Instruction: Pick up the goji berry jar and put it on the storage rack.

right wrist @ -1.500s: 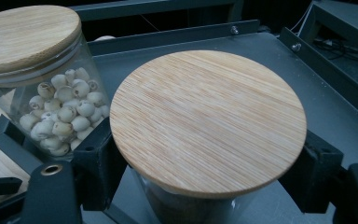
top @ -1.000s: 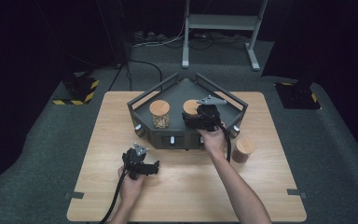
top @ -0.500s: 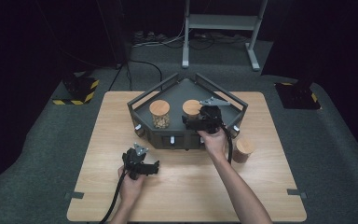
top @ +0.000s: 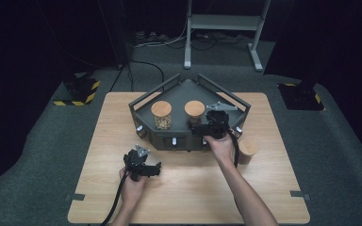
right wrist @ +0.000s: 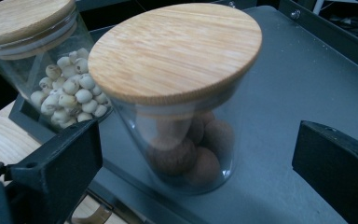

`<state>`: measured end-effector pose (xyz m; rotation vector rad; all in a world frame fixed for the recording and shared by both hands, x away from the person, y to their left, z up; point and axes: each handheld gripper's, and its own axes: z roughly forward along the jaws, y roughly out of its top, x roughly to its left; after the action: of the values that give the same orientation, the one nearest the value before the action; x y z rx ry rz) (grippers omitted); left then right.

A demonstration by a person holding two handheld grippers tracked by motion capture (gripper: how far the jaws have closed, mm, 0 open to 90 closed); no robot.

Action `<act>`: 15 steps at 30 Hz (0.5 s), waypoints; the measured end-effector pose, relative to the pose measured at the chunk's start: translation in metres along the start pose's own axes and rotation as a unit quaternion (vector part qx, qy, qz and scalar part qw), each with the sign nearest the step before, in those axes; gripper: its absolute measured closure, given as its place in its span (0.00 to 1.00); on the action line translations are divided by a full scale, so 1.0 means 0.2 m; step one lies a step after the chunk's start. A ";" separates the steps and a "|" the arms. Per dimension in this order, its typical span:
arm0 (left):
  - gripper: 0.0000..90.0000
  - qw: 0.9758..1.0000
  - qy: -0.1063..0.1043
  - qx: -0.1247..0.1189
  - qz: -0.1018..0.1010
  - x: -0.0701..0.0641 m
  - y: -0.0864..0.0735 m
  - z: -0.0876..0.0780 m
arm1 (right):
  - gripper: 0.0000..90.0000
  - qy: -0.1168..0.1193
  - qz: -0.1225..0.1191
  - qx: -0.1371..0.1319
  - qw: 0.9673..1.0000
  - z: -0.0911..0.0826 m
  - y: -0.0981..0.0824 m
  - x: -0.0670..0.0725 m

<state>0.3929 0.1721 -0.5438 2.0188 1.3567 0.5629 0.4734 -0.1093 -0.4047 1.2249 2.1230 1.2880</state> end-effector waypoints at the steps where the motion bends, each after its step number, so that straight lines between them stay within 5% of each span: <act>1: 0.01 1.000 0.000 0.000 0.000 0.00 0.00 0.00 | 0.01 0.001 0.001 -0.001 1.000 -0.01 0.00 0.00; 15: 0.01 1.000 0.000 0.000 0.001 0.00 0.00 0.00 | 0.02 -0.005 -0.013 -0.002 1.000 -0.09 -0.04 -0.02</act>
<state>0.3929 0.1722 -0.5438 2.0202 1.3558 0.5636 0.4593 -0.1229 -0.4026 1.1966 2.1214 1.2718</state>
